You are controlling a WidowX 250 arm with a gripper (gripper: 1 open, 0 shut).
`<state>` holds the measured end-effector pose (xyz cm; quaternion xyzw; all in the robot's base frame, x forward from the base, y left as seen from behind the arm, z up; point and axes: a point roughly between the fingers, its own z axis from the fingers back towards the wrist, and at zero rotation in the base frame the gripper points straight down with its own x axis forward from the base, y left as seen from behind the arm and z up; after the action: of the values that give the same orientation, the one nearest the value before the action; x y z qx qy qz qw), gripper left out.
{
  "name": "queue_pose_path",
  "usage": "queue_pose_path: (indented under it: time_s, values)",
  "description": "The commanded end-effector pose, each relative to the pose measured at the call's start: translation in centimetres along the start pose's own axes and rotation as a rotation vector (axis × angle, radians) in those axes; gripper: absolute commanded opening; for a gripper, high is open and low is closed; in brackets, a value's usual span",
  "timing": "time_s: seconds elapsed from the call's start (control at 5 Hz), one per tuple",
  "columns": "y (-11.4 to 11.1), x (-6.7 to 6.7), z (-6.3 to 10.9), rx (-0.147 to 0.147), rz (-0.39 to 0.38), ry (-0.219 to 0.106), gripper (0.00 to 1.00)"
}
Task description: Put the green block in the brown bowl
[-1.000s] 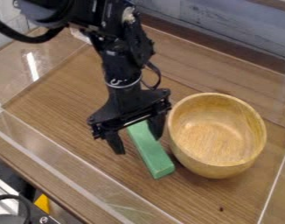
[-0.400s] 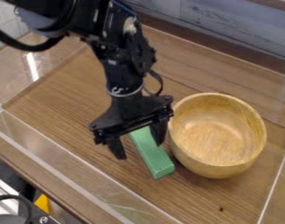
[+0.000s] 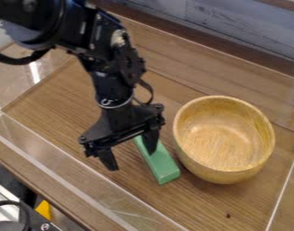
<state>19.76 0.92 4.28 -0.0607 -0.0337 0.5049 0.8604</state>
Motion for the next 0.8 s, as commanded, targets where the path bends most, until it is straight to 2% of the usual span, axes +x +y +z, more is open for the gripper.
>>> queue_pose_path:
  time_s: [0.0, 0.2, 0.6]
  values:
    - [-1.4, 0.1, 1.7, -0.027, -0.009, -0.025, 1.00]
    - [-2.4, -0.2, 2.5, -0.026, -0.025, -0.031, 1.00]
    - [-2.4, -0.9, 1.1, -0.020, 0.015, -0.037, 1.00]
